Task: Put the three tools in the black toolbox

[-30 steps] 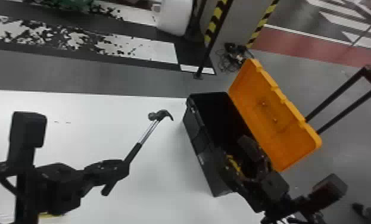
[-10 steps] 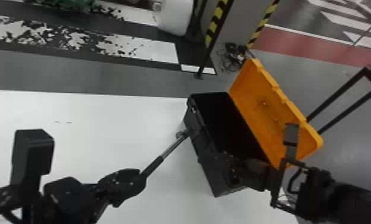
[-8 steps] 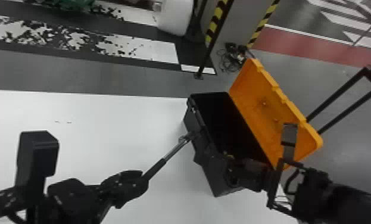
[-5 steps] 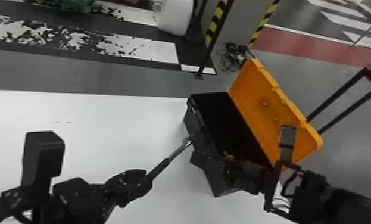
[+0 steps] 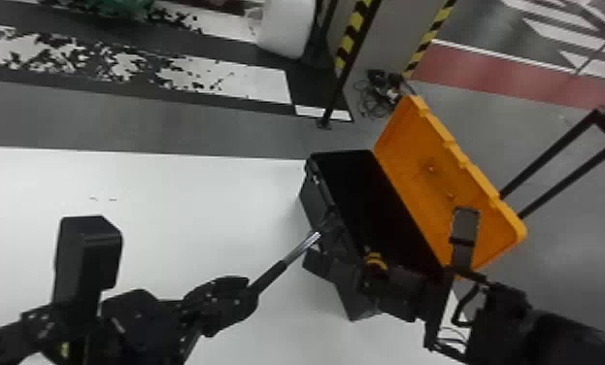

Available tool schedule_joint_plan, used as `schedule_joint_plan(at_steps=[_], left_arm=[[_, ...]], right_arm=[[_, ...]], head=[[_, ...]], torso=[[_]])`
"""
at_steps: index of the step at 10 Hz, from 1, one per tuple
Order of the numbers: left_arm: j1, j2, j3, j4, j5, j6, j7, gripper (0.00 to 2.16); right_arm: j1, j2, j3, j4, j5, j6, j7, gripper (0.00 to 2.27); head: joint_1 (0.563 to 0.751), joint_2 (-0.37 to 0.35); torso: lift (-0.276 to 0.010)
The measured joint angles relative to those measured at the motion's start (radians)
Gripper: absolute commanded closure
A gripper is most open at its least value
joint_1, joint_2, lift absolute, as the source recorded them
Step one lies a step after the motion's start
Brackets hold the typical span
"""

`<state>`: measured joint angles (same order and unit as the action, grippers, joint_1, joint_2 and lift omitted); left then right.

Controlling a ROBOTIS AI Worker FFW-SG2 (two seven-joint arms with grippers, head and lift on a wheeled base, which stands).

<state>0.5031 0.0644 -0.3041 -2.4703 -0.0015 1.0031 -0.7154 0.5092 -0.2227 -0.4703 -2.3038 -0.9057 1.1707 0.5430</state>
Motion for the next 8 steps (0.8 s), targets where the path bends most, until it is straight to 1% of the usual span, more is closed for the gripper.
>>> schedule_joint_plan(at_steps=[3,4,5,6,7,8], left_arm=[[0.001,0.0,-0.024,-0.002,-0.008,-0.001,0.007,1.74],[0.002,0.0,-0.033,-0.002,-0.008,-0.001,0.011,1.74],[0.002,0.0,-0.041,-0.003,-0.009,-0.001,0.012,1.74],[0.002,0.0,-0.045,-0.004,-0.009,-0.001,0.012,1.74],[0.004,0.002,-0.048,-0.004,-0.009,-0.001,0.013,1.74],[0.007,0.006,-0.049,-0.004,-0.009,-0.004,0.016,1.74]], right_arm=[[-0.008,0.013,0.027,0.004,-0.001,-0.024,-0.002,0.11],[-0.011,0.017,0.035,0.006,0.001,-0.025,-0.002,0.26],[-0.013,0.021,0.043,0.007,0.004,-0.026,-0.002,0.7],[-0.014,0.024,0.05,0.007,0.007,-0.027,-0.001,2.02],[-0.014,0.026,0.054,0.008,0.009,-0.027,0.002,2.14],[-0.013,0.028,0.056,0.006,0.013,-0.029,0.005,2.2]], head=[[0.695,-0.35],[0.695,-0.35],[0.695,-0.35],[0.695,-0.35],[0.695,-0.35],[0.695,-0.35]], torso=[[-0.055],[-0.055],[-0.055],[-0.055],[-0.055],[-0.055]])
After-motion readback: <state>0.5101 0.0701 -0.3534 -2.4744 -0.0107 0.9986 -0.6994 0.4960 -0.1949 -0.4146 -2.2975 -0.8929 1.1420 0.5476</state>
